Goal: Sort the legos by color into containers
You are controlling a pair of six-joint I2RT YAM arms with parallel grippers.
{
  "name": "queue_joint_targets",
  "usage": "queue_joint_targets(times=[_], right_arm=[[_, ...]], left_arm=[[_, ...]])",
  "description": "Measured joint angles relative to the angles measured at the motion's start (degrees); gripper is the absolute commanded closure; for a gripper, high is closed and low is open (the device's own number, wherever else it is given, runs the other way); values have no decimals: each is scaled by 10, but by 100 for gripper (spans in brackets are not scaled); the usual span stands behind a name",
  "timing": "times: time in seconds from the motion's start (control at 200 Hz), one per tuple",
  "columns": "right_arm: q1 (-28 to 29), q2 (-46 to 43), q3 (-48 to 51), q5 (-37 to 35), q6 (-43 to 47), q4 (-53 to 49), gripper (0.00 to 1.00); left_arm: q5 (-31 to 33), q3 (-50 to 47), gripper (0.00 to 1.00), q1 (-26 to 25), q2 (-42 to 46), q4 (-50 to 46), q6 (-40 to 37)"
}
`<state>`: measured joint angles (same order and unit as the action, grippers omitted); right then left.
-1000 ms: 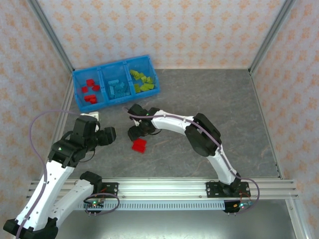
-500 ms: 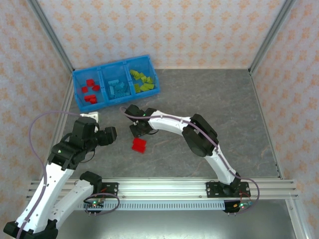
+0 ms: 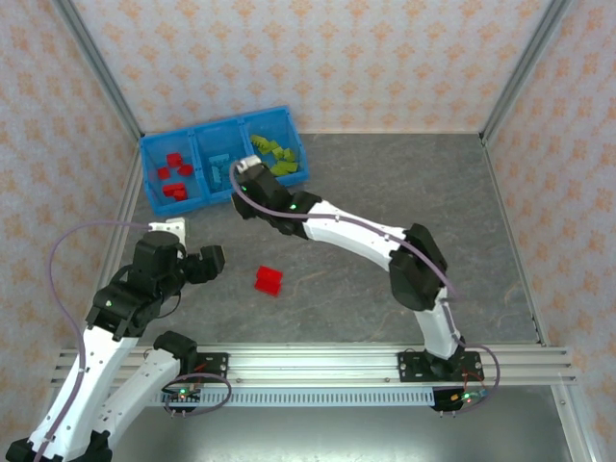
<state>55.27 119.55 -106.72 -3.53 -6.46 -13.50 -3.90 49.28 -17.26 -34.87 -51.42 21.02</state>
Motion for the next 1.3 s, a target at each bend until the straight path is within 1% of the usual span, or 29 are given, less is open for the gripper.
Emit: queue_joint_targets(times=[0.09,0.21,0.3,0.365,0.415,0.475,0.495,0.525,0.546,0.606,0.686,0.786,0.866,0.956,1.106,1.161,1.221,1.296], right_arm=[[-5,78,-95,-31,24,35,78],[-17,208,-247,-53,61,46,77],[-29,316,-376,-53,81,41,76],[-39,379,-449,-43,92,44,72],[-47,408,-471,-33,98,52,67],[-55,427,-474,-18,108,63,61],[-57,432,-474,-14,109,67,57],[-61,438,-474,-8,112,71,49],[-62,440,-474,2,118,75,46],[-63,442,-474,10,120,77,42],[-62,442,-476,19,117,78,41],[-57,422,-454,36,107,71,39],[-52,374,-389,57,92,62,36],[-44,305,-311,80,73,48,33],[-31,172,-212,98,28,-16,28],[-29,113,-168,96,18,-44,27],[-29,37,-101,89,10,-61,26],[-30,-78,21,73,1,-70,24]], left_arm=[[0,0,17,0,-2,0,-1],[0,0,16,0,-1,0,-1],[0,0,16,0,-1,0,-1],[0,0,16,0,-1,0,-1],[0,0,16,0,-1,0,-1],[0,0,16,0,-1,0,-1],[0,0,16,0,-1,0,-1],[0,0,16,0,-1,0,-1],[0,0,16,0,-1,0,-1],[0,0,16,0,-1,0,-1],[1,0,15,0,-2,0,-1],[3,0,13,0,-4,0,1],[10,-1,12,0,-5,0,6],[16,-3,12,0,-6,0,31],[11,-21,12,0,-24,2,126],[-3,-34,12,0,-39,9,170],[-21,-51,12,-2,-59,25,216],[-43,-73,12,-28,-92,49,279]])
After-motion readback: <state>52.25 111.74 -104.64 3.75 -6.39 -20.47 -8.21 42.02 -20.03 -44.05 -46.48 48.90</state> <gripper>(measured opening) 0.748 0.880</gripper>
